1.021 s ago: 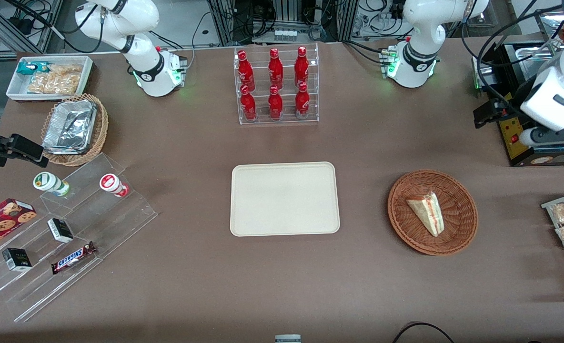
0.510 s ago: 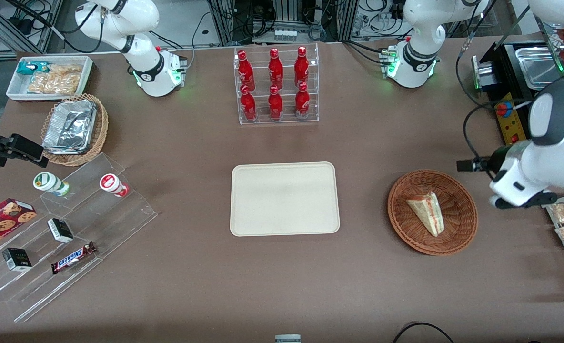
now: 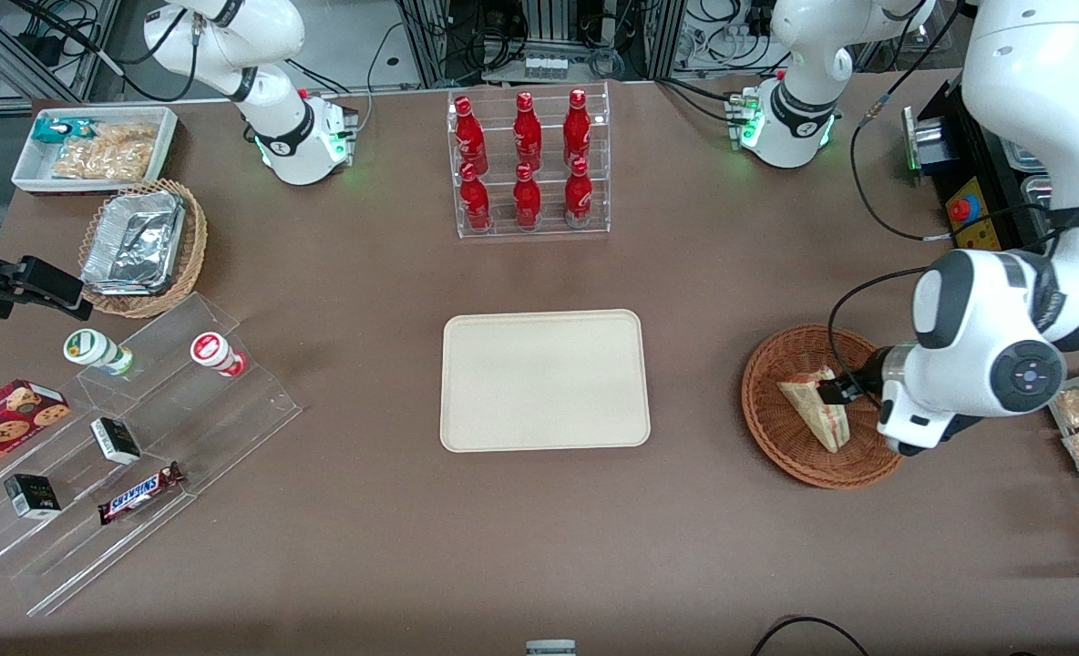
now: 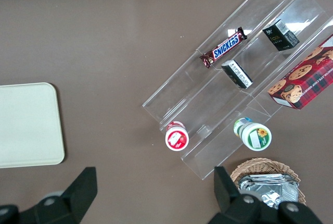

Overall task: Place sandwich from basket to tray
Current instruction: 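Lower the left gripper and close it on the sandwich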

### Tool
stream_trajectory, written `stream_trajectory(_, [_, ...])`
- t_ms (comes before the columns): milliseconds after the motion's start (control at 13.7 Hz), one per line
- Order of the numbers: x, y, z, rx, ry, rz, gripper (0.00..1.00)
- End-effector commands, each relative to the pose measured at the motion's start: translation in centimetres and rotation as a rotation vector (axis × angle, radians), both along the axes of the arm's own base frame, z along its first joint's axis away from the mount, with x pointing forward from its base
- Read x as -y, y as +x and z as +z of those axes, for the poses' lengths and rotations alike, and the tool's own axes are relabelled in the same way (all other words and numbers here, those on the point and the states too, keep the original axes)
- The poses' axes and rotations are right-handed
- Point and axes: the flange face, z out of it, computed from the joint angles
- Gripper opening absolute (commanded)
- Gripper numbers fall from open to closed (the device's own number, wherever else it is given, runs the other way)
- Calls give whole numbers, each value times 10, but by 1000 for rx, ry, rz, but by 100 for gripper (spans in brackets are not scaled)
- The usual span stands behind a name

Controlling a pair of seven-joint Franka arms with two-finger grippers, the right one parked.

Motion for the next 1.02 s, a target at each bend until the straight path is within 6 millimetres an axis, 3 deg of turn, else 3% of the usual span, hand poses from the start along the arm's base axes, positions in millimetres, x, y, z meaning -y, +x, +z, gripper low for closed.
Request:
stream_trajectory(0, [2, -9, -25, -2, 17, 22, 100])
stream_trajectory(438, [2, -9, -70, -18, 1, 29, 99])
stream_trajectory(510, [3, -8, -75, -18, 2, 45, 59])
stream_trajectory(583, [2, -7, -75, -11, 6, 61, 46])
stream_trajectory(802, [5, -3, -69, 4, -3, 69, 12])
stream_trajectory(948, [19, 9, -49, 43, -7, 43, 10])
